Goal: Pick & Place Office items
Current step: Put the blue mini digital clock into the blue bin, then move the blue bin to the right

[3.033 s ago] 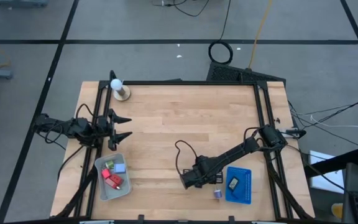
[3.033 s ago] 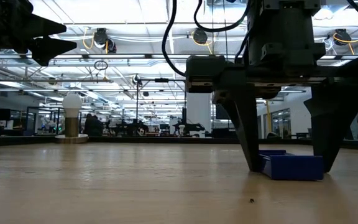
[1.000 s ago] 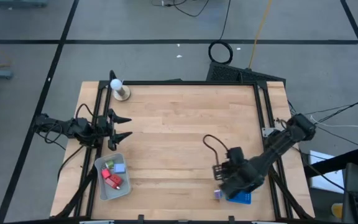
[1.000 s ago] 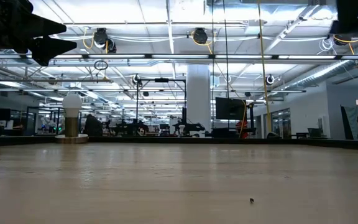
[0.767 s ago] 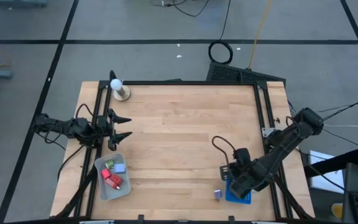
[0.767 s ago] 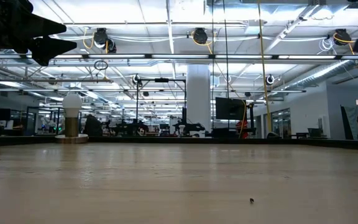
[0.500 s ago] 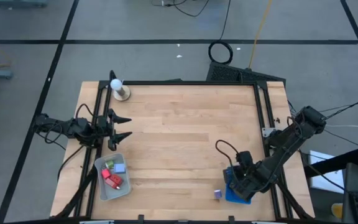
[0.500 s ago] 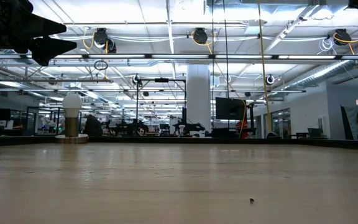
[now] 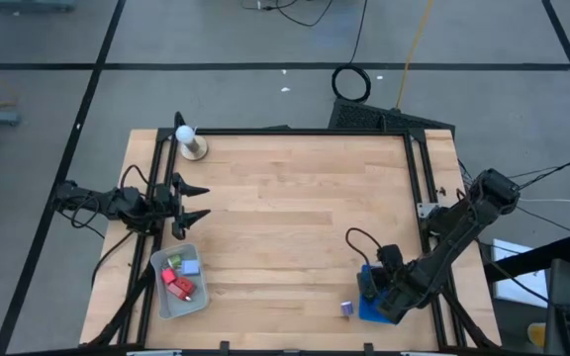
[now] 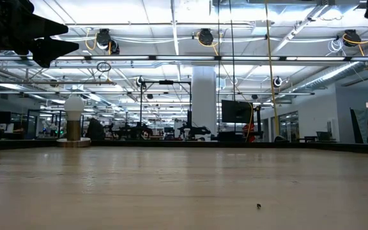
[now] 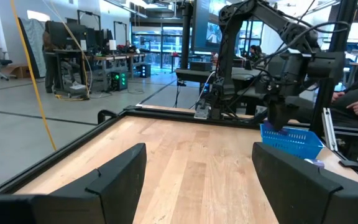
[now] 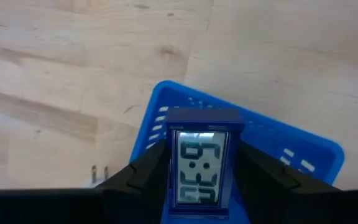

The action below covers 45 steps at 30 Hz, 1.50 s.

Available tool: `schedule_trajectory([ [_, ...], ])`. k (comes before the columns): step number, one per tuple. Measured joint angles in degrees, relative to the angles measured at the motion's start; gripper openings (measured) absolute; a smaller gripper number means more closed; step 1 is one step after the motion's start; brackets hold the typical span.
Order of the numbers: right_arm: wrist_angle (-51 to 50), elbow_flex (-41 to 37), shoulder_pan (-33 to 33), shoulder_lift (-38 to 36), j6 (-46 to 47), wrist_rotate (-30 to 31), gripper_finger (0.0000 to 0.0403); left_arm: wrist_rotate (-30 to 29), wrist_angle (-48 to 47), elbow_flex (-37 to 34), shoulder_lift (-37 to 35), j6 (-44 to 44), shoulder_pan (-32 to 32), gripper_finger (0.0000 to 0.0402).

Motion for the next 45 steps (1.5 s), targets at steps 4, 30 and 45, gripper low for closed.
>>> schedule_trajectory([
  [4,3.5,-2.2,0.0,0.0,0.2,-1.3,0.0151,0.0,0.0,0.0,0.0,0.0,0.0,0.0294],
  [30,6.4,-0.7,-2.6,0.0,-6.5,-1.1,0.0246,0.0,0.0,0.0,0.0,0.0,0.0,0.0294],
  [45,-4.6,14.6,-6.5,4.6,-9.6,-1.1,0.0310,0.0,0.0,0.0,0.0,0.0,0.0,0.0294],
])
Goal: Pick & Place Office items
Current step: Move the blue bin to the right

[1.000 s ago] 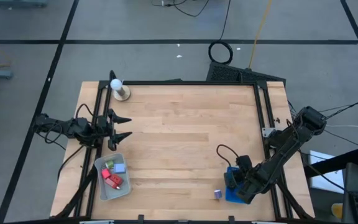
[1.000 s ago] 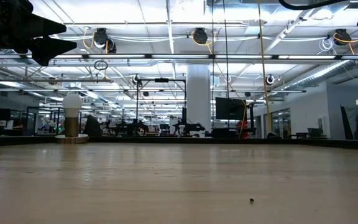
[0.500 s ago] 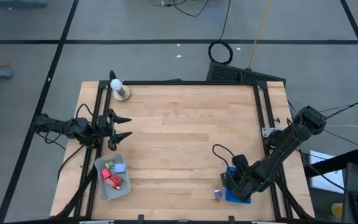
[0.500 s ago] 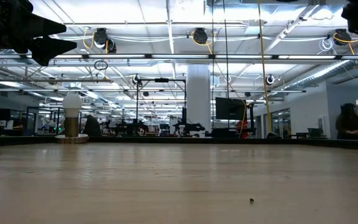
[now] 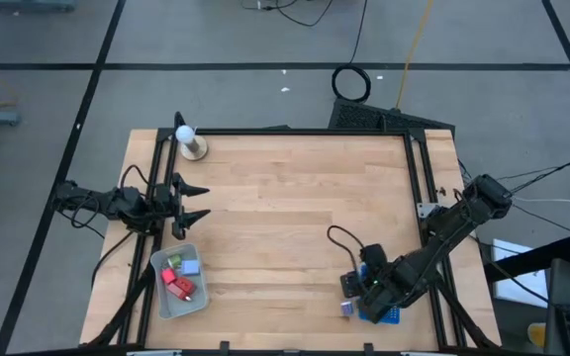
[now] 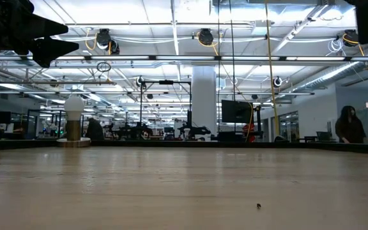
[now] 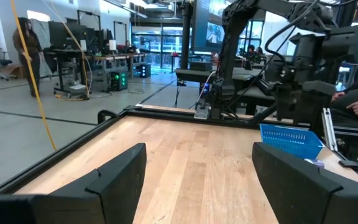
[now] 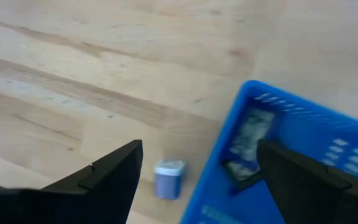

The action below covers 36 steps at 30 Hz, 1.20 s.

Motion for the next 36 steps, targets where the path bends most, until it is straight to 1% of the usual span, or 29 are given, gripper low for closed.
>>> schedule_trajectory([
  [9,0.1,12.3,-2.7,9.2,-3.1,-0.4,0.0306,0.0,0.0,0.0,0.0,0.0,0.0,0.0294],
  [15,1.0,17.6,-2.5,14.6,-3.1,-6.4,0.0306,0.0,0.0,0.0,0.0,0.0,0.0,0.0294],
  [21,5.7,18.5,-1.2,16.8,-2.8,-9.8,0.0306,0.0,0.0,0.0,0.0,0.0,0.0,0.0294],
  [23,5.9,18.6,-0.8,17.3,-2.4,-10.9,0.0306,0.0,0.0,0.0,0.0,0.0,0.0,0.0294],
  [33,5.7,18.3,-0.1,20.0,-1.1,-10.8,0.0306,0.0,0.0,0.0,0.0,0.0,0.0,0.0294],
  [36,7.9,16.7,-0.1,20.0,-1.2,-10.8,0.0306,0.0,0.0,0.0,0.0,0.0,0.0,0.0294],
])
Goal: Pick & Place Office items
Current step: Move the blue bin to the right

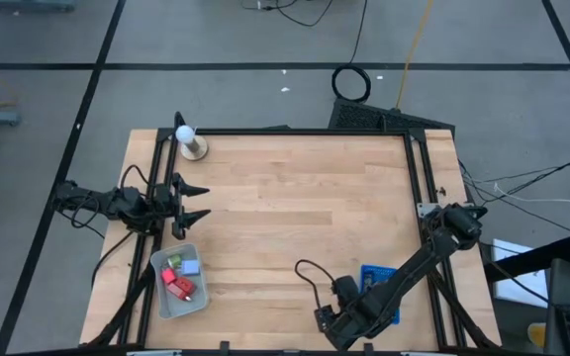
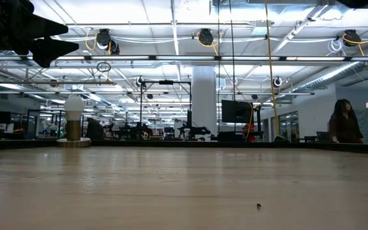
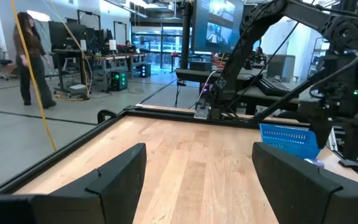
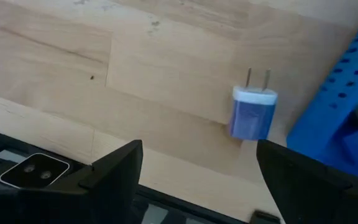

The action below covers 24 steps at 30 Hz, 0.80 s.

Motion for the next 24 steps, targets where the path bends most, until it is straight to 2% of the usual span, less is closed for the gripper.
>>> schedule_trajectory([
  [7,5.5,-3.2,0.0,0.0,0.1,0.0,0.0306,0.0,0.0,0.0,0.0,0.0,0.0,0.0294],
  [24,4.5,-6.6,-0.2,0.0,0.3,-4.7,0.0306,0.0,0.0,0.0,0.0,0.0,0.0,0.0294],
])
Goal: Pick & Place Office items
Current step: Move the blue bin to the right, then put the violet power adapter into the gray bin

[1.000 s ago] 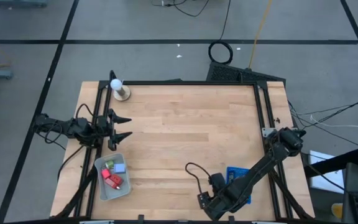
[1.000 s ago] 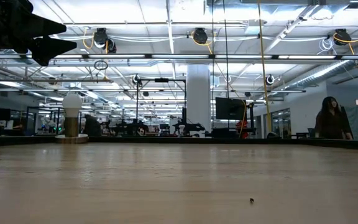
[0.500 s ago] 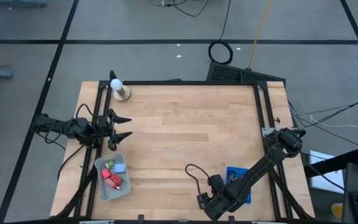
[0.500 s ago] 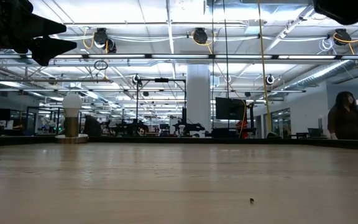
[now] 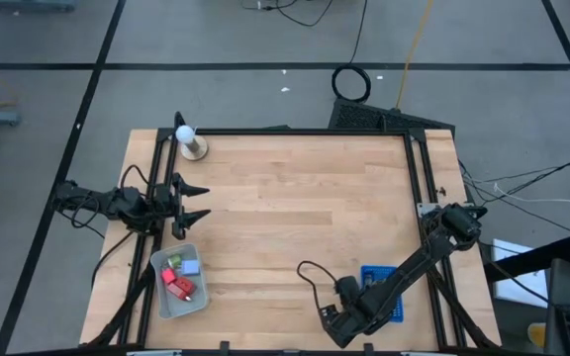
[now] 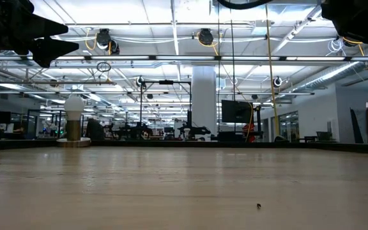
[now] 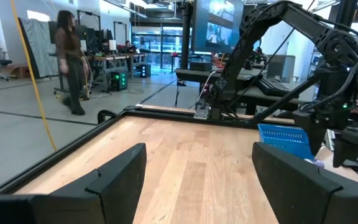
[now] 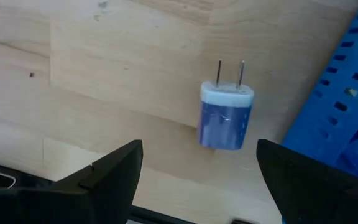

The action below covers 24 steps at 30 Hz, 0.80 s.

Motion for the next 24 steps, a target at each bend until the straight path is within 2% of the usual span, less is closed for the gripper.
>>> schedule_trajectory([
  [13,-6.9,0.0,0.0,0.0,0.0,-3.4,0.0306,0.0,0.0,0.0,0.0,0.0,0.0,0.0294],
  [24,-3.4,0.0,-0.3,0.0,0.0,-4.2,0.0306,0.0,0.0,0.0,0.0,0.0,0.0,0.0294],
])
